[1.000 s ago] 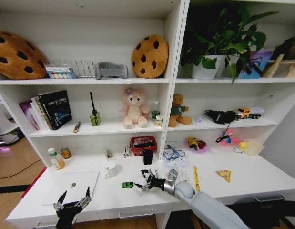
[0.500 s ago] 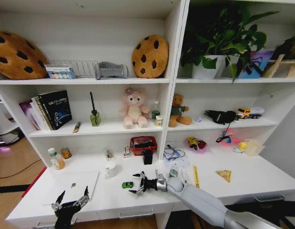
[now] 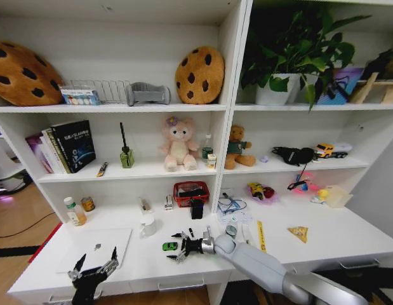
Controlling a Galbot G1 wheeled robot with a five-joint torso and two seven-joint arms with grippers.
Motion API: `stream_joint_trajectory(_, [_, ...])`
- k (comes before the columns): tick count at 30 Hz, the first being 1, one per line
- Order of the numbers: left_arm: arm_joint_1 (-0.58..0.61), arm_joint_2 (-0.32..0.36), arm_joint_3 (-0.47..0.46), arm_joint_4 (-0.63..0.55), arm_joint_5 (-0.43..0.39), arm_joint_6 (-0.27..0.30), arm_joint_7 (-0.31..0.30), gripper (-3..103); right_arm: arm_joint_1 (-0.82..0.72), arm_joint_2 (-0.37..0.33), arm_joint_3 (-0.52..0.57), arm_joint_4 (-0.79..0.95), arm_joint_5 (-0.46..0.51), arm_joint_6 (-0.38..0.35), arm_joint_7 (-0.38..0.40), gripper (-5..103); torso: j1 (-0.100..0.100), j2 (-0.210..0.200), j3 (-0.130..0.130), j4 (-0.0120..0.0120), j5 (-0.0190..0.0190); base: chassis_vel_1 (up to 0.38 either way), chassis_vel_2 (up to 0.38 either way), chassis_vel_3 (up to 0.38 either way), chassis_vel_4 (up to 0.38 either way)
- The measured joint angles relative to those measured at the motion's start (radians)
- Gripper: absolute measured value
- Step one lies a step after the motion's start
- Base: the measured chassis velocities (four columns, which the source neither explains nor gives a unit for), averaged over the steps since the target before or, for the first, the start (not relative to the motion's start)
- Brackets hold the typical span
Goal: Organize the objects on the table.
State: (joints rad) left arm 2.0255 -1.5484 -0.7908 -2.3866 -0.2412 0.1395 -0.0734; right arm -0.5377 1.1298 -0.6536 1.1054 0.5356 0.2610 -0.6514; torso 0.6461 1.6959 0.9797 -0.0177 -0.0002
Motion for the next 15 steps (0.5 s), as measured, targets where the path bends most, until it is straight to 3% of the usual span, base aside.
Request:
stream_joint_trajectory(7, [-0.001, -0.003, 0.002, -0.003, -0.007, 0.000, -0.001, 100, 0.003, 0.038, -0.012, -0.047, -0.004, 0.006, -0.002, 101, 0.000, 0.000, 0.000, -0.0001, 0.0002, 0.000, 0.000, 0.000, 0.000])
stream_joint_trajectory(15, [-0.004, -0.002, 0.005, -0.003, -0.016, 0.001, -0.005, 100, 0.008, 0.041, -0.015, -0.050, -0.001, 0.005, 0.004, 90, 0.000, 0.000, 0.000, 0.0000, 0.0002, 0.000, 0.000, 0.000, 0.000])
